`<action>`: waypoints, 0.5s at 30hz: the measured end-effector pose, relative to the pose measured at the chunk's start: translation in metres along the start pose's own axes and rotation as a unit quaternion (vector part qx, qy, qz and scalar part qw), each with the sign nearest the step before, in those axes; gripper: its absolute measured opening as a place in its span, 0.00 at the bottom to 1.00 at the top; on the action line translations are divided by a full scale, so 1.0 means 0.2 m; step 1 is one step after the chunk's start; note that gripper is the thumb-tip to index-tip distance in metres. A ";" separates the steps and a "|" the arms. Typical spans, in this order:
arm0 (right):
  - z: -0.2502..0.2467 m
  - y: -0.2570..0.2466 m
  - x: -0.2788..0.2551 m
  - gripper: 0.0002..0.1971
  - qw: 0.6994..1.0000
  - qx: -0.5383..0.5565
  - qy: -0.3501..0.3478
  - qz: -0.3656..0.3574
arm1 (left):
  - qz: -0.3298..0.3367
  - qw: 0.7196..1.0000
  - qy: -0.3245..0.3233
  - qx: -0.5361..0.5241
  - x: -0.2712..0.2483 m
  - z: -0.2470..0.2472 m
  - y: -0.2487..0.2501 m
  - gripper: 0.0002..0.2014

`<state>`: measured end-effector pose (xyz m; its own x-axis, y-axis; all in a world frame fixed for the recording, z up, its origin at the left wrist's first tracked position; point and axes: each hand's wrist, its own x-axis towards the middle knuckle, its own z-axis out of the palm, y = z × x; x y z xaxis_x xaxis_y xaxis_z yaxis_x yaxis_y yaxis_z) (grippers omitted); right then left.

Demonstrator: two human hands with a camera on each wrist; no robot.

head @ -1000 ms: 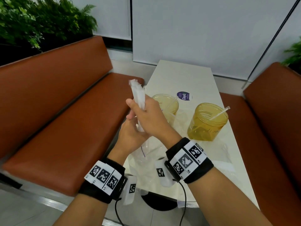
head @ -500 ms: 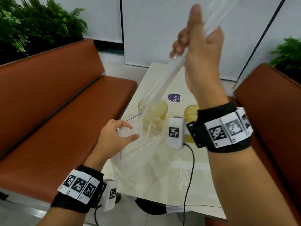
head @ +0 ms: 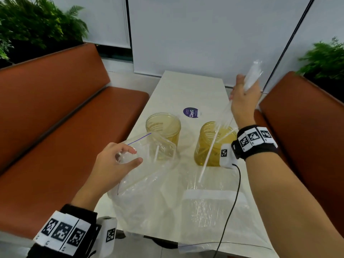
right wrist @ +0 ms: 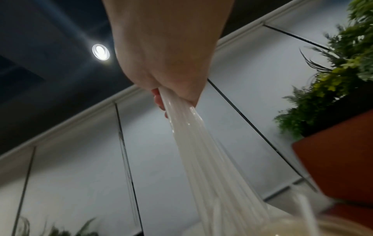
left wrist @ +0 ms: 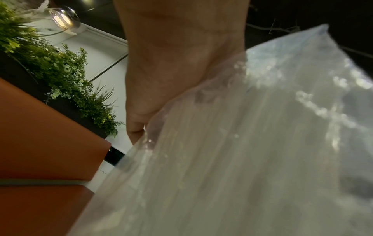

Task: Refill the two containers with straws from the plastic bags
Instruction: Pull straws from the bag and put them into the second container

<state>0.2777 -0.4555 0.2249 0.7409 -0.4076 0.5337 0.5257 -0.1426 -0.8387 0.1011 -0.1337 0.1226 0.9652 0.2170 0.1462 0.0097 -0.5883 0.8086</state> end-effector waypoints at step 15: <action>-0.16 0.51 -0.17 0.23 0.945 -0.252 -0.070 0.197 | -0.003 0.999 0.007 -0.038 0.00 0.03 0.03 0.08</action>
<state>0.2932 -0.4846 0.1186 0.9044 -0.3995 0.1496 -0.0416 -0.4316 -0.9011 0.1018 -0.1415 0.1234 0.9614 0.2318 0.1482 -0.0041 -0.5266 0.8501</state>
